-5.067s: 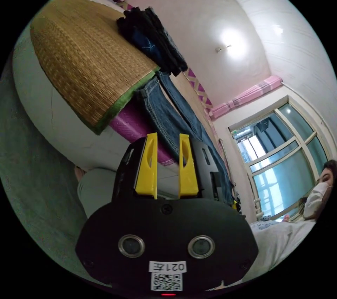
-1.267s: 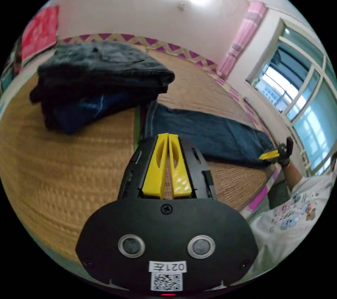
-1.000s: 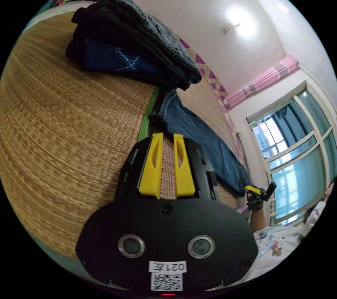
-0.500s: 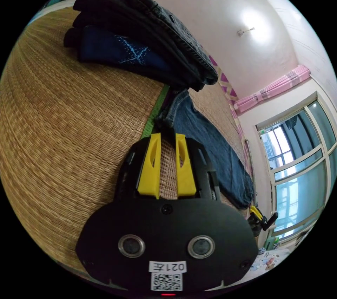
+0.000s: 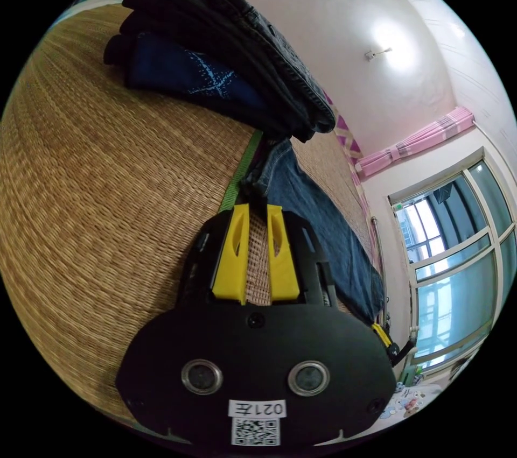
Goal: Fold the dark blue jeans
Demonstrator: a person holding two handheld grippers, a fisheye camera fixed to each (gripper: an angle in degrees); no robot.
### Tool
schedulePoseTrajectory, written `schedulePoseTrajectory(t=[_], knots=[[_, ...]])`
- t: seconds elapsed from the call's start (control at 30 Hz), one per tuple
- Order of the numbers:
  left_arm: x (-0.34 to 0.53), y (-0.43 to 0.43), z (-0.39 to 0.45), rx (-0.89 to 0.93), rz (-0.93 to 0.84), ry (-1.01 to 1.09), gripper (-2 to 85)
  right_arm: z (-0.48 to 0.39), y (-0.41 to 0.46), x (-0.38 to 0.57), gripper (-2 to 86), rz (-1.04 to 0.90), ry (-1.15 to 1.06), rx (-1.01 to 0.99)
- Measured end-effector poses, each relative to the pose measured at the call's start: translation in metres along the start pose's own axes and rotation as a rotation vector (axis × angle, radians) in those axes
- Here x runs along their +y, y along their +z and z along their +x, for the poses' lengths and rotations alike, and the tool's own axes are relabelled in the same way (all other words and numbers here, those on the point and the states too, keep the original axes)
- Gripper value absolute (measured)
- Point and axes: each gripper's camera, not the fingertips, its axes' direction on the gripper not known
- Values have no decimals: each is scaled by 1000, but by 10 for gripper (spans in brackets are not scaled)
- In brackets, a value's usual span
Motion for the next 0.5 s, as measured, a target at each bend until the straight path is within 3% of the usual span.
schedulePoseTrajectory(t=[0.13, 0.33, 0.5], knots=[[11, 5, 0, 4, 5, -5, 52, -2, -2, 14, 7, 5, -6, 29], [33, 8, -9, 157, 80, -105, 87, 35, -16, 28, -4, 14, 120, -136], [51, 28, -8, 175, 42, -163, 89, 58, -25, 38, -5, 42, 178, -206]])
